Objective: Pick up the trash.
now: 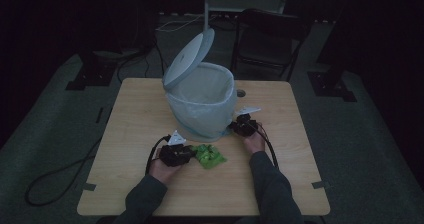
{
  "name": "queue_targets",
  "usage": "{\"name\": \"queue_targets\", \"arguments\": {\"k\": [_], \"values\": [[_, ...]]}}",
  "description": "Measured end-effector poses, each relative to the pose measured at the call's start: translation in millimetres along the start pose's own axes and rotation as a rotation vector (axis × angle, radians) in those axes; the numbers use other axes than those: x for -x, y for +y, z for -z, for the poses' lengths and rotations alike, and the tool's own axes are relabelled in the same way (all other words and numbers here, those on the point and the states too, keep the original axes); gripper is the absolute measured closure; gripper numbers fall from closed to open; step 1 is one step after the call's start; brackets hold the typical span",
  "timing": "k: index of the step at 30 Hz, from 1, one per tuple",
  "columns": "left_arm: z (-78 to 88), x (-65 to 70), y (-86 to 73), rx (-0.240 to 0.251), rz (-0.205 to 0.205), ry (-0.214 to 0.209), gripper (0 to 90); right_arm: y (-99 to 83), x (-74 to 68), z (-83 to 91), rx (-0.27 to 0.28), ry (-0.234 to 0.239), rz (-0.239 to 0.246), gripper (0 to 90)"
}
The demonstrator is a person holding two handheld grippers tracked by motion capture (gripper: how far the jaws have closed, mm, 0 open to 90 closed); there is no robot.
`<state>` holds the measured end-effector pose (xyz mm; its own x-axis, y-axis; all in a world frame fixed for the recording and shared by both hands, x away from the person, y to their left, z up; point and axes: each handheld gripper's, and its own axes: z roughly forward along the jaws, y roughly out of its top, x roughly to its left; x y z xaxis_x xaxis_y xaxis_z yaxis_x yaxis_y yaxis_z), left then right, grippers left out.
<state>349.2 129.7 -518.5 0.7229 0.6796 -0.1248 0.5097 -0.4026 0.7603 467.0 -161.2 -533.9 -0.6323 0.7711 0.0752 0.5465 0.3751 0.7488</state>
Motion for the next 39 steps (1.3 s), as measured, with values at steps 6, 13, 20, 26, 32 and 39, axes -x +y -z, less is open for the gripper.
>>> {"name": "queue_targets", "arguments": {"k": [6, 13, 20, 26, 32, 39], "values": [[0.9, 0.6, 2.8, 0.012, -0.02, -0.014, 78.4, 0.0, 0.0, 0.0, 0.0, 0.0, 0.0, 90.0], [3.8, 2.4, 6.7, 0.028, -0.031, -0.043, 82.2, 0.1, 0.0, 0.0, 0.0, 0.0, 0.001, 90.0], [5.8, 7.4, 13.1, 0.032, -0.046, -0.076, 82.9, 0.1, 0.1, 0.0, 0.0, 0.002, -0.002, 90.0], [9.4, 9.3, 20.1, 0.044, -0.05, -0.09, 83.0, 0.1, 0.1, 0.0, 0.0, 0.001, -0.003, 90.0], [11.3, 12.5, 27.2, 0.046, -0.063, -0.103, 83.1, 0.1, 0.2, 0.0, 0.0, 0.002, -0.004, 90.0], [12.3, 16.8, 36.4, 0.048, -0.085, -0.121, 83.1, 0.0, 0.3, 0.0, 0.0, 0.003, -0.004, 90.0]]}}
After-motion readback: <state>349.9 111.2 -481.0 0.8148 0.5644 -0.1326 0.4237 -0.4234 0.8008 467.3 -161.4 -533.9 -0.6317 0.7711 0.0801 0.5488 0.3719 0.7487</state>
